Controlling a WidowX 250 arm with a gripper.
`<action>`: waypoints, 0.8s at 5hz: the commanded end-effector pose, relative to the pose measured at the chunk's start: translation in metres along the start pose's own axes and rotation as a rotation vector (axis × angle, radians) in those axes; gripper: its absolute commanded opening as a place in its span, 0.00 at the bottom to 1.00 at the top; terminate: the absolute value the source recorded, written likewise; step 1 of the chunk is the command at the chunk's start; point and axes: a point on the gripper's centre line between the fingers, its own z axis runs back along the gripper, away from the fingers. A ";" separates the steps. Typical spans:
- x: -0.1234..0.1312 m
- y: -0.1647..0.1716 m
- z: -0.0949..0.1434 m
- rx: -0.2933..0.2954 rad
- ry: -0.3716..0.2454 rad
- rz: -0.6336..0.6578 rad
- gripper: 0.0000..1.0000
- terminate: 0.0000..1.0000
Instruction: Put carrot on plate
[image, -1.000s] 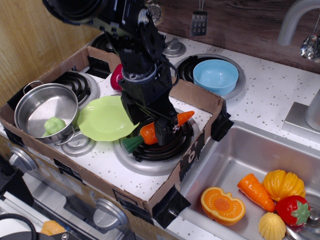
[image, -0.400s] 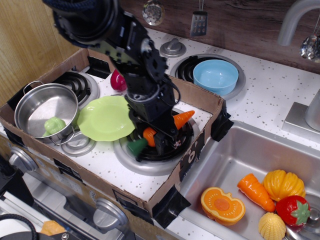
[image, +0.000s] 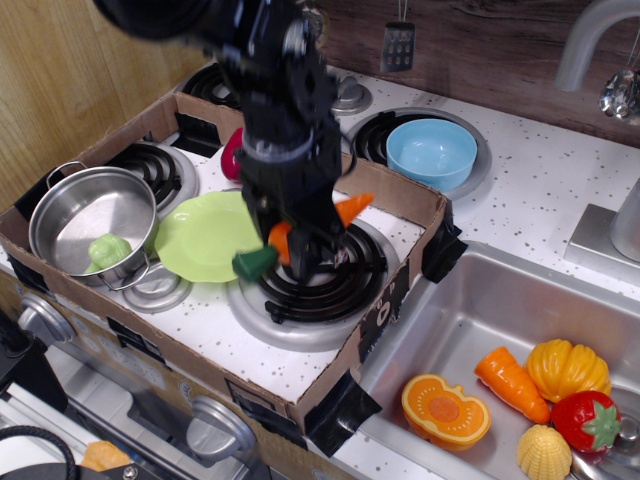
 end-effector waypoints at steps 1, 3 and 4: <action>0.009 0.063 0.008 -0.067 0.016 0.103 0.00 0.00; -0.008 0.096 -0.001 -0.016 0.004 0.122 0.00 0.00; -0.018 0.088 -0.003 -0.019 0.001 0.156 0.00 0.00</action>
